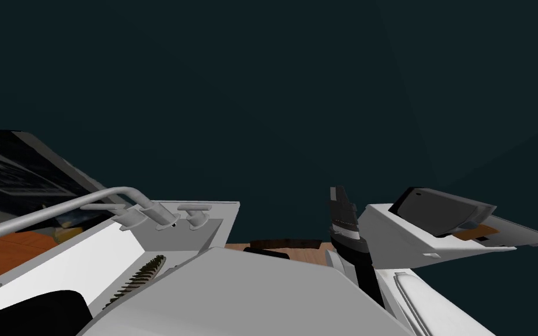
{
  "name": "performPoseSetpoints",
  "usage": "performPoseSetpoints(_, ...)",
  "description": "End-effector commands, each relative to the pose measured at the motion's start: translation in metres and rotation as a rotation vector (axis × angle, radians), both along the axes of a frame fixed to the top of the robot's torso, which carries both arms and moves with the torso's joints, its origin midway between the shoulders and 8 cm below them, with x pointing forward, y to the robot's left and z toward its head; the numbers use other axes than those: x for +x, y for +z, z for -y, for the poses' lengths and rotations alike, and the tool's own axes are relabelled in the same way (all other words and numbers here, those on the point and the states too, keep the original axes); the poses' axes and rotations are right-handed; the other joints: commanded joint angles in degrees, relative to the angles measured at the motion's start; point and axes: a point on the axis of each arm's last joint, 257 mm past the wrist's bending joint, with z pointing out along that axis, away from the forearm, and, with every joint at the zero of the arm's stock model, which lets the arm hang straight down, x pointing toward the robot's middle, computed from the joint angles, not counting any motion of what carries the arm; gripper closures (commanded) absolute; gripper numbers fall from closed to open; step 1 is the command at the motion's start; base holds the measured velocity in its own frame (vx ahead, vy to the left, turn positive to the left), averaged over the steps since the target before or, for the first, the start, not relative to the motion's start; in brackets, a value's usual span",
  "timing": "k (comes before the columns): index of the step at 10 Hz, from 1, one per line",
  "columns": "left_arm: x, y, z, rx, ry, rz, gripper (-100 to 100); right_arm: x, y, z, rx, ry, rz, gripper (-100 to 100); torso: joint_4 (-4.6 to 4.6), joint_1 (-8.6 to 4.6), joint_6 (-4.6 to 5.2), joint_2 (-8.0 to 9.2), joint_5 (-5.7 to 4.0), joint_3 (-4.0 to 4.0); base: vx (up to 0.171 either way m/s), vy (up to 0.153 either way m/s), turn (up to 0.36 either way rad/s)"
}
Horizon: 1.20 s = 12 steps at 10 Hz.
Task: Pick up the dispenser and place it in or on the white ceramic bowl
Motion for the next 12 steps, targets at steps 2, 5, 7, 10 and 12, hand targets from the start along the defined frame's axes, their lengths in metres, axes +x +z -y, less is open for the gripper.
performPoseSetpoints(2, -0.001, 0.003, 0.002, 0.001, -0.005, -0.001, 100, 0.000, 0.000, 0.000, 0.000, 0.000, 0.000, 0, 0.00, -0.03, -0.05, 0.06, -0.02, 0.03, -0.010, -0.002, 0.044)
performPoseSetpoints(5, 0.022, 0.035, -0.007, 0.043, -0.068, 0.054, 100, 0.000, 0.000, 0.000, 0.000, 0.000, 0.000, 0, 0.01, -0.08, 0.02, -0.01, -0.08, 0.00, 0.000, -0.012, 0.018)
performPoseSetpoints(7, 0.028, 0.043, -0.007, 0.057, -0.100, 0.061, 100, 0.000, 0.000, 0.000, 0.000, 0.000, 0.000, 0, 0.00, -0.09, 0.05, -0.04, -0.07, -0.02, 0.003, -0.002, 0.024)
performPoseSetpoints(10, 0.036, 0.051, 0.009, 0.072, -0.202, 0.048, 100, 0.000, 0.000, 0.000, 0.000, 0.000, 0.000, 0, 0.00, -0.06, 0.07, 0.01, -0.08, 0.01, -0.009, 0.015, 0.103)
performPoseSetpoints(12, 0.040, 0.057, 0.024, 0.077, -0.274, 0.053, 100, 0.000, 0.000, 0.000, 0.000, 0.000, 0.000, 0, 0.04, 0.05, 0.06, 0.25, -0.07, 0.14, -0.075, 0.064, 0.135)
